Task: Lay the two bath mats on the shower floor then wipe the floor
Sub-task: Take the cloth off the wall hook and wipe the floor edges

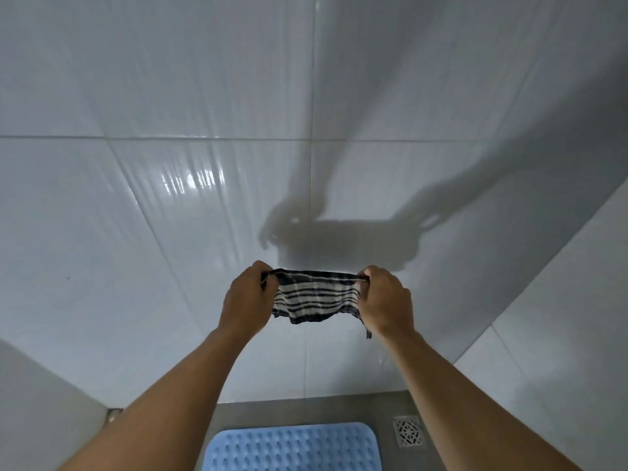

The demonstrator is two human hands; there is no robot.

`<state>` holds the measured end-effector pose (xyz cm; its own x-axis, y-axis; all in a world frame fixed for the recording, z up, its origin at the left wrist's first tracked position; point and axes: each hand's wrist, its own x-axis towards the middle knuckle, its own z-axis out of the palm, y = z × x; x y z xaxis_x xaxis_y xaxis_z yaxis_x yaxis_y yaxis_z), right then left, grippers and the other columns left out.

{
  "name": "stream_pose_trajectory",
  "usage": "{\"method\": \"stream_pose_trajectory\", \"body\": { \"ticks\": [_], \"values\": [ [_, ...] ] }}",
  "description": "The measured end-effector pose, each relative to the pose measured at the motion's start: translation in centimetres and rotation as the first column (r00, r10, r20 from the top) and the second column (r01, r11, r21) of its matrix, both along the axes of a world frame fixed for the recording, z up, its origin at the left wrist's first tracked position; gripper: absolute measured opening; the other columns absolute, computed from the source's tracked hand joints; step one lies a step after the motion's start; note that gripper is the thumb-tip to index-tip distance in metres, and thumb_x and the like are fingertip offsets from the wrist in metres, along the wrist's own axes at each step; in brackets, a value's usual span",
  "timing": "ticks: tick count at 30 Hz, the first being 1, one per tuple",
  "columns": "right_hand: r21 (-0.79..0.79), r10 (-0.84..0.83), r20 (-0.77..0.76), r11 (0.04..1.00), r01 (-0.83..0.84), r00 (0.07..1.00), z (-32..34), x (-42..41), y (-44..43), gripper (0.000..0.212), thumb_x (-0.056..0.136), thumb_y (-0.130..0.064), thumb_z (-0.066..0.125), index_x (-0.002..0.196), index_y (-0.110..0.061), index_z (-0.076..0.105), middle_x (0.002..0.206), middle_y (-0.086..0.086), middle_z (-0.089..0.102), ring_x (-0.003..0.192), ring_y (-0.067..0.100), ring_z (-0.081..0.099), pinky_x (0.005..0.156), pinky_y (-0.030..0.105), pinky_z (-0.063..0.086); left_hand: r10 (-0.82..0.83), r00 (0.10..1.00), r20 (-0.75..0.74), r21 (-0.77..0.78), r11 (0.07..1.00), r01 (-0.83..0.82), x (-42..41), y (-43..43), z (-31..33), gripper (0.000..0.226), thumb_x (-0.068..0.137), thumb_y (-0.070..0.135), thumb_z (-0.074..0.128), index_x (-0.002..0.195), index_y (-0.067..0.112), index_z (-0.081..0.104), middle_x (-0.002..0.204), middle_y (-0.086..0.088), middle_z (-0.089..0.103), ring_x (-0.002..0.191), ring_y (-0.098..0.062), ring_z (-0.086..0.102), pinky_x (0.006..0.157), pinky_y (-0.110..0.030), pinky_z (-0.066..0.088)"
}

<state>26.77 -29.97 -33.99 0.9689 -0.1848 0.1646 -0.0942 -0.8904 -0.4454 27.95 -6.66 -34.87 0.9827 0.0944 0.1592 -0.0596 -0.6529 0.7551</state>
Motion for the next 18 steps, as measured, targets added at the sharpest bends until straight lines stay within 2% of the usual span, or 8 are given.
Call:
{"method": "stream_pose_trajectory", "body": {
  "ticks": [3,7,11,14,18],
  "values": [
    [0.003,0.009,-0.03,1.0,-0.009,1.0,-5.0,0.7,3.9,0.017,0.099,-0.019,0.047,0.108,-0.02,0.062,0.105,0.0,0.064,0.103,0.024,0.06,0.09,0.041,0.046,0.011,0.998,-0.054,0.005,1.0,-0.011,0.8,3.8,-4.7,0.013,0.097,0.019,0.048,0.086,0.024,0.053,0.074,0.006,0.059,0.068,-0.011,0.055,0.058,-0.028,0.038],
    [0.043,0.03,-0.026,0.999,-0.029,0.999,-13.5,1.6,8.0,0.015,0.098,-0.016,0.052,0.109,-0.016,0.062,0.104,0.002,0.064,0.099,0.026,0.061,0.085,0.04,0.047,0.025,0.995,-0.094,0.038,0.999,-0.021,1.7,8.1,-12.8,0.011,0.099,0.02,0.048,0.091,0.021,0.055,0.076,0.006,0.061,0.07,-0.013,0.057,0.06,-0.03,0.044],
    [0.067,0.092,-0.074,0.994,-0.087,0.993,-24.4,2.4,11.1,0.016,0.096,-0.017,0.053,0.109,-0.015,0.063,0.103,0.004,0.065,0.098,0.028,0.061,0.084,0.039,0.048,0.109,0.987,-0.115,0.087,0.991,-0.099,2.3,11.0,-23.2,0.01,0.098,0.024,0.048,0.092,0.025,0.057,0.08,0.007,0.063,0.074,-0.019,0.059,0.065,-0.035,0.048],
    [0.101,0.128,-0.077,0.988,-0.12,0.989,-33.4,2.6,12.7,0.016,0.096,-0.016,0.052,0.107,-0.015,0.064,0.102,0.005,0.065,0.096,0.028,0.061,0.082,0.04,0.05,0.16,0.977,-0.144,0.064,0.986,-0.152,2.0,12.3,-31.6,0.012,0.096,0.023,0.048,0.09,0.024,0.058,0.078,0.006,0.062,0.074,-0.021,0.057,0.063,-0.035,0.044],
    [0.142,0.164,-0.082,0.978,-0.152,0.983,-45.6,3.1,14.6,0.016,0.097,-0.017,0.051,0.108,-0.015,0.063,0.103,0.006,0.064,0.093,0.029,0.062,0.076,0.036,0.047,0.223,0.96,-0.167,0.026,0.975,-0.222,1.7,14.3,-43.2,0.013,0.095,0.022,0.048,0.089,0.023,0.06,0.074,0.007,0.063,0.072,-0.019,0.059,0.064,-0.037,0.048]
  ]
}}
